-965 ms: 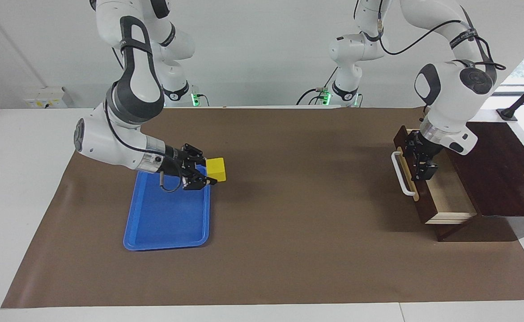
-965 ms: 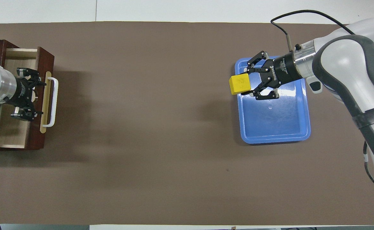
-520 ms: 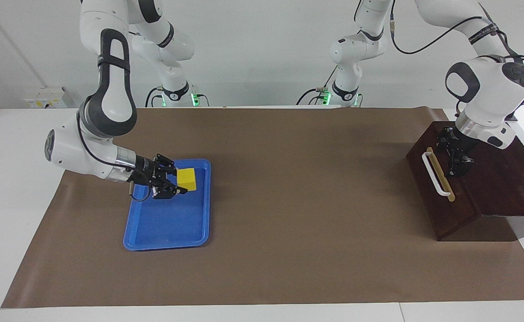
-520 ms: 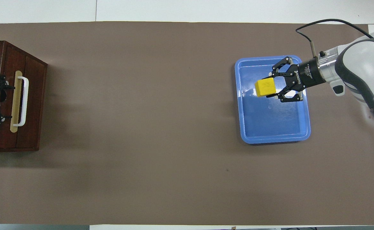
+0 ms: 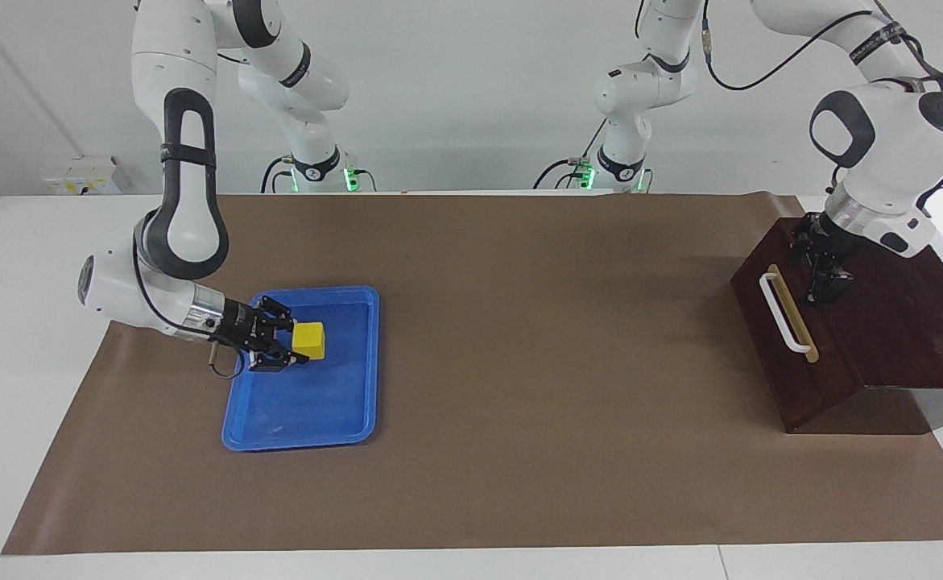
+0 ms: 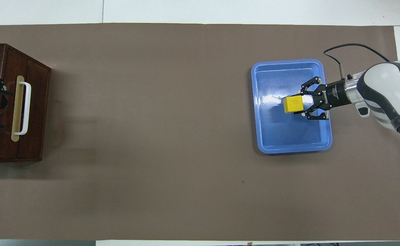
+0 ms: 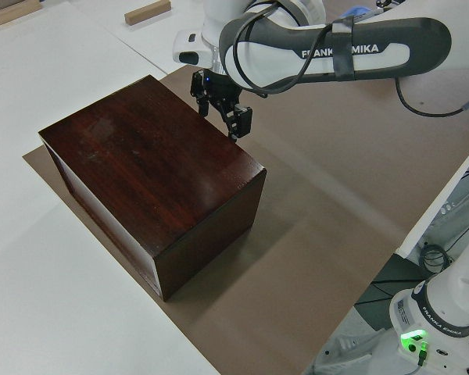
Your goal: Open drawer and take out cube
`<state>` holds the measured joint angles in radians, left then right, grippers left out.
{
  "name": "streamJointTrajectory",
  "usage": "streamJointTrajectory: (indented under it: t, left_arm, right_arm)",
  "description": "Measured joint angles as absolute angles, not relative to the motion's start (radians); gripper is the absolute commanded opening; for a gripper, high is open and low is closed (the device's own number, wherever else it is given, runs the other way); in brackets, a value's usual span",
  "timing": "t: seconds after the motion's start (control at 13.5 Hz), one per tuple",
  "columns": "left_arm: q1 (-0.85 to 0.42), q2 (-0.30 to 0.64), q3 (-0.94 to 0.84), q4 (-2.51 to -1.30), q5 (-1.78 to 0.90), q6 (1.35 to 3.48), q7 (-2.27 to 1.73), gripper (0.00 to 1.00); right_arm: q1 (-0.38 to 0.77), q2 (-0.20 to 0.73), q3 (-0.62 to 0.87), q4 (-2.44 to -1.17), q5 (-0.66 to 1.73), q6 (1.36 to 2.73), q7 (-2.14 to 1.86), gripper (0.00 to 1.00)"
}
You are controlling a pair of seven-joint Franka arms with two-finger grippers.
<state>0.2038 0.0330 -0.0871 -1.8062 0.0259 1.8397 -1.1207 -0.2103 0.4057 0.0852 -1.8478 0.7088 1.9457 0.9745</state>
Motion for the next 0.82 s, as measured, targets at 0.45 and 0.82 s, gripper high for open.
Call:
streamJointTrajectory:
  t: [0.45,0.82]
  left_arm:
    - [0.078,-0.023,-0.095,-1.713,0.025,1.595,-0.585,1.00]
    - [0.062,-0.019,-0.095,-1.711,0.025,1.587,-0.305,1.00]
  right_arm:
    - [-0.213,0.414,0.088,-1.898,0.721,1.997,0.971,0.00]
    - [-0.211,0.414,0.096,-1.956,0.726,2.065,0.908,0.00]
